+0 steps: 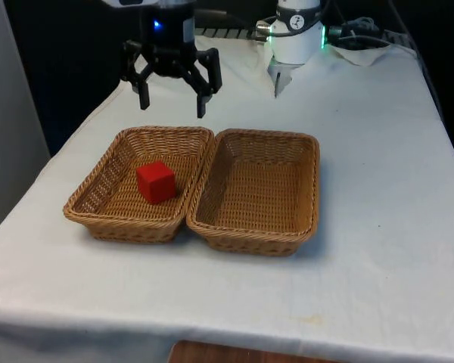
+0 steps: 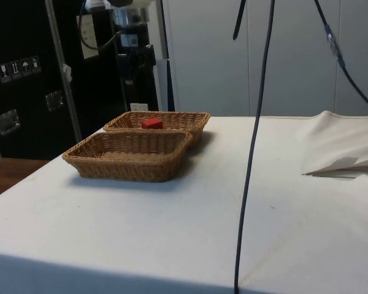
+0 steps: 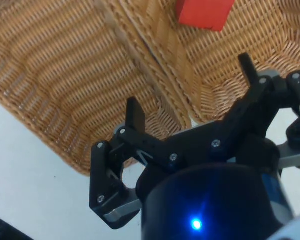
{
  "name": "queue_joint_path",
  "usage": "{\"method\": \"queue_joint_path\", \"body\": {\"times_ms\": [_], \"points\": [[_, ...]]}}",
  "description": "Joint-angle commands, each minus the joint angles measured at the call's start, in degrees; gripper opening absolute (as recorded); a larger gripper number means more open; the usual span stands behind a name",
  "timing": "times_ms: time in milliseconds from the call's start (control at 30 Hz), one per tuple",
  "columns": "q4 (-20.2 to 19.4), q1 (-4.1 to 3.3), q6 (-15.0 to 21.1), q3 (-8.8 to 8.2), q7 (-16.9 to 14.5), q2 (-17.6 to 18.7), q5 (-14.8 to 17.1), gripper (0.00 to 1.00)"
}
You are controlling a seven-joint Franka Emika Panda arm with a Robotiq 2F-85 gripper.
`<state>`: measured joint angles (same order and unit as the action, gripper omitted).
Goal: Pick up the red cube and place it into the right basket.
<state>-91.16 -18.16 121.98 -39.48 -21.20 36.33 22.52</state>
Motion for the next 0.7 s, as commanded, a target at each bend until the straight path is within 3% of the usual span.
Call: {"method": "queue_joint_path", "body": {"times_ms": [0,100,133,167,400,433,467,667], "points": [[0.0,-0.63,-0.74,-0.17,0.17,-0.4,-0.74,1.0],[0.17,-1.32,-1.72,-0.17,0.17,-0.97,-1.6,1.0],[0.29,-0.92,-1.26,0.0,0.0,-0.69,-1.09,1.0],[0.23,-1.55,-2.06,-0.17,0.29,-1.15,-1.83,1.0],[-0.4,-3.27,-3.78,-0.06,0.86,-2.81,-3.5,1.0],[0.34,-2.58,-4.13,0.29,0.52,-2.23,-2.98,1.0],[-0.69,-3.55,-3.9,-0.06,0.97,-3.04,-3.78,1.0],[-3.09,-4.87,-3.95,0.86,2.46,-5.56,-6.3,1.0]]}}
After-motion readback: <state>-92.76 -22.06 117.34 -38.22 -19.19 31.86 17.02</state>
